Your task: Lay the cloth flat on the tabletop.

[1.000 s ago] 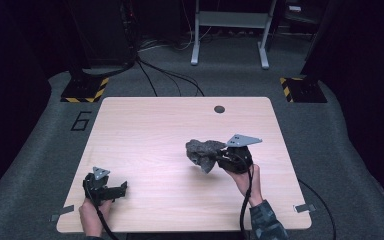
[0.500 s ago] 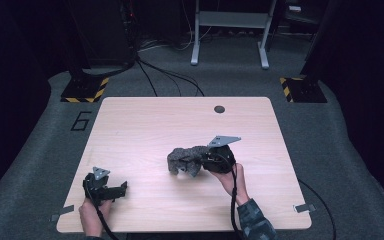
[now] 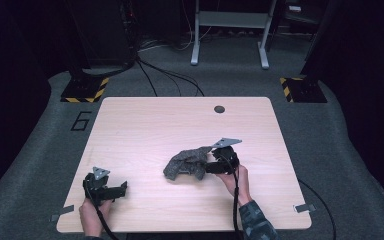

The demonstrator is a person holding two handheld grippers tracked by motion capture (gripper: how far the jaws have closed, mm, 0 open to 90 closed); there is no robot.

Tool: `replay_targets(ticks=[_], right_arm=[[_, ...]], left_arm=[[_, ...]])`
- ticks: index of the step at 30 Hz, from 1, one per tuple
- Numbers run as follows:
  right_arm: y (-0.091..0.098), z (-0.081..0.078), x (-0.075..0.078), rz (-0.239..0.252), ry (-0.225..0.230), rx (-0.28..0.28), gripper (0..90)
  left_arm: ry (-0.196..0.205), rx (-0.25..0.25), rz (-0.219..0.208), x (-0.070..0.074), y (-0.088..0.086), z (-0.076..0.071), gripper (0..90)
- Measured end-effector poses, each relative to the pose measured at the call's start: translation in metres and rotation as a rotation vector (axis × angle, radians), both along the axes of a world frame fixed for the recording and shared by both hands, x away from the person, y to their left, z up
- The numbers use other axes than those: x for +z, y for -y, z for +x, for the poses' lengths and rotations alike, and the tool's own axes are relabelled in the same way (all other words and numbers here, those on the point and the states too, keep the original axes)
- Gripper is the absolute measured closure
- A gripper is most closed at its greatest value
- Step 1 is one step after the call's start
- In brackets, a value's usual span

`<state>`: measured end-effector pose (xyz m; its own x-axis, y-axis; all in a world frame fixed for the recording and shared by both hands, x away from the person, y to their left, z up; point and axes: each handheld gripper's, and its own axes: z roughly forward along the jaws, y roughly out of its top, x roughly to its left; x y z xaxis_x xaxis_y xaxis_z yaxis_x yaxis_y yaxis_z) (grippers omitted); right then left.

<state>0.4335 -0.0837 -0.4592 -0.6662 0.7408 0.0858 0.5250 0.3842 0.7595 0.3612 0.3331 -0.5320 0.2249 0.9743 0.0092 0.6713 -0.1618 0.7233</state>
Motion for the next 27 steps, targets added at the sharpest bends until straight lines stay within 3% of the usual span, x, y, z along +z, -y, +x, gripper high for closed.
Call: replay_targets(ticks=[5,10,12,16,18,19,22,24,25,26,27], right_arm=[[0.006,-0.010,0.005,-0.012,0.036,-0.008,32.2],[0.005,-0.032,0.014,-0.002,0.079,0.014,34.4],[0.003,-0.036,0.012,-0.014,0.072,0.023,34.2],[0.000,-0.039,0.004,-0.030,0.055,0.028,34.1],[0.001,-0.042,-0.008,-0.039,0.025,0.026,34.5],[0.001,-0.042,-0.008,-0.039,0.025,0.026,34.5],[-0.002,-0.045,-0.019,-0.048,0.002,0.029,35.5],[-0.005,-0.046,-0.022,-0.055,-0.001,0.027,35.5],[-0.009,-0.047,-0.027,-0.074,-0.001,0.031,35.1],[-0.009,-0.047,-0.027,-0.074,-0.001,0.031,35.1],[-0.011,-0.046,-0.031,-0.078,-0.011,0.035,34.9]], left_arm=[[0.002,0.000,-0.003,0.000,0.000,0.000,0.7],[-0.005,0.027,-0.004,0.000,0.003,-0.001,0.7],[-0.004,0.034,-0.005,0.001,0.007,-0.001,2.2],[0.012,0.008,-0.054,0.001,0.014,-0.003,4.0],[0.038,-0.048,-0.071,0.005,0.027,-0.004,6.2],[0.038,-0.048,-0.071,0.005,0.027,-0.004,7.0],[0.066,-0.158,-0.068,0.015,0.055,-0.002,8.7],[0.075,-0.176,-0.068,0.015,0.061,-0.001,10.0],[0.071,-0.246,-0.045,0.019,0.077,0.002,10.2],[0.071,-0.246,-0.045,0.019,0.077,0.002,10.7],[0.071,-0.292,-0.043,0.020,0.090,0.006,11.5]])
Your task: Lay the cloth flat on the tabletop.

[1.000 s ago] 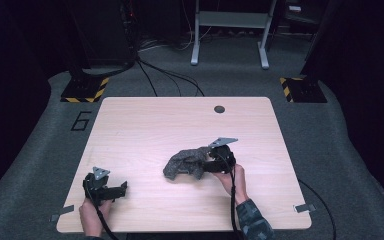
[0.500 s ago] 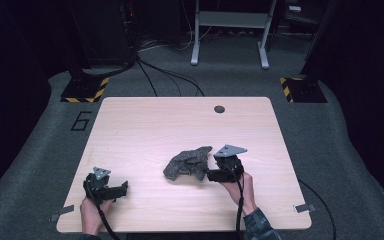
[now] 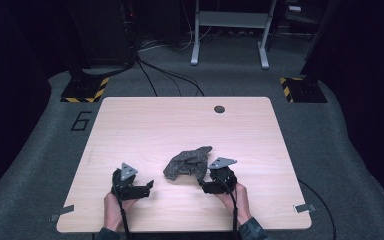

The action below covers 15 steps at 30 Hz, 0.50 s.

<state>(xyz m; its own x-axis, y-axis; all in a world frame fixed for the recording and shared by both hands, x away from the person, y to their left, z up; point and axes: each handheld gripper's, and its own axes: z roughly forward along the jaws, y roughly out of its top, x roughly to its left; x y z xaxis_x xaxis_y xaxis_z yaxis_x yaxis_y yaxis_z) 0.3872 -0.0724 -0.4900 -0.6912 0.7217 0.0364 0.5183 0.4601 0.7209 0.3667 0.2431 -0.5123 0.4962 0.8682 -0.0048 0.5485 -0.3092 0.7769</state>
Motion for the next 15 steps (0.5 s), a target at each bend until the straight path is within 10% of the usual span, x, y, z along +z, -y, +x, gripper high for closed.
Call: replay_targets(ticks=[12,15], right_arm=[[0.000,0.008,-0.008,0.018,-0.004,-0.004,65.3],[0.004,0.008,-0.005,0.021,0.002,-0.008,77.8]], left_arm=[[-0.024,-0.189,0.040,-0.007,0.049,0.025,25.1],[0.014,-0.187,0.105,-0.008,0.057,0.027,56.6]])
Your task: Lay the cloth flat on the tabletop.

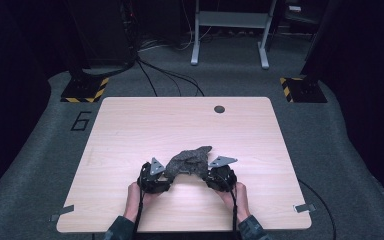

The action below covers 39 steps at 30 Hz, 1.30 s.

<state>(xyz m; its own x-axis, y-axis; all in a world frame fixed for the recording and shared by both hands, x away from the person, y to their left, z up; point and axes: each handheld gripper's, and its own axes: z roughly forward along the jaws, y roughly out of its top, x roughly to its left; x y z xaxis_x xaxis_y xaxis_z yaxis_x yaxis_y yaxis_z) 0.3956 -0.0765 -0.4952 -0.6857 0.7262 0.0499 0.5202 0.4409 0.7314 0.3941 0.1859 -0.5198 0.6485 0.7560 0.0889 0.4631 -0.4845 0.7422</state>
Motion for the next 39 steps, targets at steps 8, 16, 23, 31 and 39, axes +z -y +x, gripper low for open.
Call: replay_targets(ticks=[8,16,23,31,39], right_arm=[[0.012,0.004,0.010,0.014,0.024,-0.013,84.1],[0.029,0.004,0.027,0.023,0.060,-0.040,85.3],[0.052,0.001,0.057,0.051,0.079,-0.044,85.2],[0.057,0.017,0.059,0.022,0.010,-0.038,79.6],[0.048,0.044,0.024,0.020,-0.061,-0.084,38.5]], left_arm=[[0.000,0.027,-0.045,0.003,-0.003,0.002,83.3],[0.001,0.048,-0.087,0.012,-0.019,-0.002,85.3],[0.002,0.038,-0.127,0.028,-0.034,-0.009,85.1],[-0.049,0.073,-0.101,0.029,-0.042,0.005,80.7],[-0.114,0.148,-0.070,0.022,-0.045,0.015,36.9]])
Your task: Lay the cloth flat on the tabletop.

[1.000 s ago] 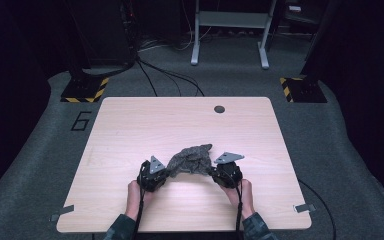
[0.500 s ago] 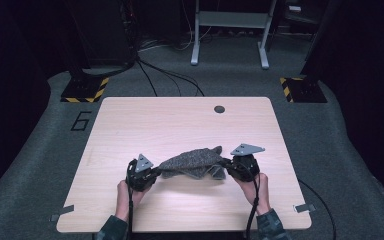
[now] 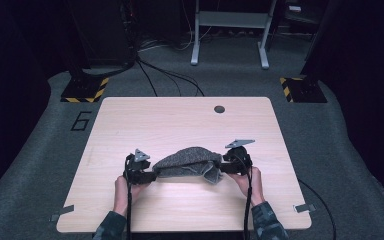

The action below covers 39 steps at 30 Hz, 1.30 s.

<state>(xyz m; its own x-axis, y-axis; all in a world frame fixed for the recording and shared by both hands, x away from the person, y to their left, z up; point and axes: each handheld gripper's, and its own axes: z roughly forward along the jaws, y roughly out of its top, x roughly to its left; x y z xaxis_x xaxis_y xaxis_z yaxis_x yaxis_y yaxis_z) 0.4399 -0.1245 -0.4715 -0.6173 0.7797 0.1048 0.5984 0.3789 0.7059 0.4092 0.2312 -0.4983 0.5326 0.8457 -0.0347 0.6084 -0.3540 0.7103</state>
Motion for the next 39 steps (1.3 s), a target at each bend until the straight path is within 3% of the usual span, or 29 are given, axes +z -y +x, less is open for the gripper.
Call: replay_targets(ticks=[1,3,5,9,13,18,23,30,34,39], right_arm=[[0.000,-0.002,0.001,0.013,-0.011,-0.010,33.7],[0.006,-0.010,0.006,0.035,0.023,-0.002,26.0],[0.008,-0.016,0.009,0.046,0.041,0.008,24.5],[0.008,-0.030,0.012,0.048,0.074,0.037,22.3],[0.002,-0.038,0.011,0.027,0.097,0.078,21.1],[-0.003,-0.032,0.006,0.006,0.091,0.079,23.0],[-0.006,-0.017,-0.005,-0.018,0.062,0.046,31.5],[-0.013,-0.005,-0.015,-0.039,0.046,0.028,48.5],[-0.017,-0.001,-0.022,-0.050,0.043,0.041,63.5],[-0.019,-0.002,-0.026,-0.046,0.024,0.050,74.8]], left_arm=[[0.014,0.021,-0.012,0.001,0.001,-0.002,36.9],[0.034,0.014,-0.008,0.004,0.002,-0.005,32.6],[0.068,0.010,-0.015,0.008,0.008,-0.009,31.3],[0.092,-0.020,-0.007,0.012,0.019,-0.013,30.5],[0.090,-0.052,0.017,0.014,0.028,-0.010,30.5],[0.086,-0.061,0.035,0.010,0.034,-0.003,31.6],[0.065,-0.093,0.077,0.002,0.043,0.009,34.6],[0.027,-0.117,0.140,-0.011,0.052,0.019,47.6],[0.017,-0.132,0.116,-0.014,0.048,0.019,55.0],[0.013,-0.130,0.091,-0.015,0.043,0.016,64.7]])
